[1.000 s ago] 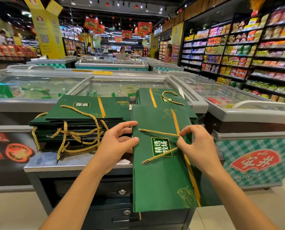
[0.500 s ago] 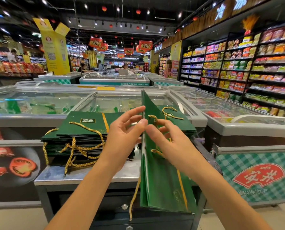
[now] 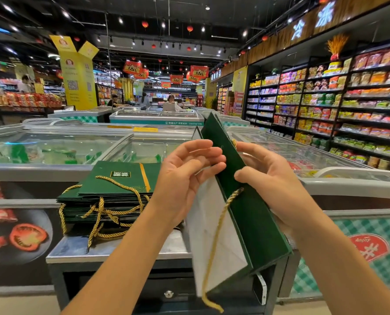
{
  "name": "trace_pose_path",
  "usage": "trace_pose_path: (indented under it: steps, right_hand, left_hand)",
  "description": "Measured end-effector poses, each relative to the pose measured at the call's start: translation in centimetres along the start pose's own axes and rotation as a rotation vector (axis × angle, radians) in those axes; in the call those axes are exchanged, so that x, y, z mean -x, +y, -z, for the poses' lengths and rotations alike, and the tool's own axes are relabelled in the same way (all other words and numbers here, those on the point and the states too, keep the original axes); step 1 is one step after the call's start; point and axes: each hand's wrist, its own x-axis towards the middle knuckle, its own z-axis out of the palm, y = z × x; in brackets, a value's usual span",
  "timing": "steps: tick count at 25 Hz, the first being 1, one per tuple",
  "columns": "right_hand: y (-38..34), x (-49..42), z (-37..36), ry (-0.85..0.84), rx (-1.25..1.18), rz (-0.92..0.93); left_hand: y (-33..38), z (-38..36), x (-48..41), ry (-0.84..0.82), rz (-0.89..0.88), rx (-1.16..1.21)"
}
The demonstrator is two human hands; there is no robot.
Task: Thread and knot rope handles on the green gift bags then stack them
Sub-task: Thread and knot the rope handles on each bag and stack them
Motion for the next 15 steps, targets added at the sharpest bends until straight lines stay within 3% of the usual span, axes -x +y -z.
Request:
trace_pose_path:
  steps: [2, 5, 9, 12, 15]
  right_hand:
    - [1.0, -0.1, 0.8, 0.007, -0.095, 0.005]
    - [4.0, -0.6, 2.3, 0.108, -0.215, -0.051]
    - [9.5, -1.6, 4.1, 0.261, -0.225, -0.182]
    - [12.8, -1.6, 4.5, 0.249, 0.04, -0.258]
    - [14.5, -1.6, 4.9, 0.194, 0.444, -0.204]
  left_hand:
    - [0.1, 0.8, -0.2, 0.065, -0.025, -0.049]
    - [-0.5, 3.1, 0.0, 0.11, -0.128, -0.63]
    - [-2.5, 6.2, 1.7, -0.069, -0.007, -1.163]
    - [-5.2, 7.8, 3.3, -0.278, 0.117, -1.38]
    - [-7.2, 8.7, 4.5, -0.389, 0.075, -1.485]
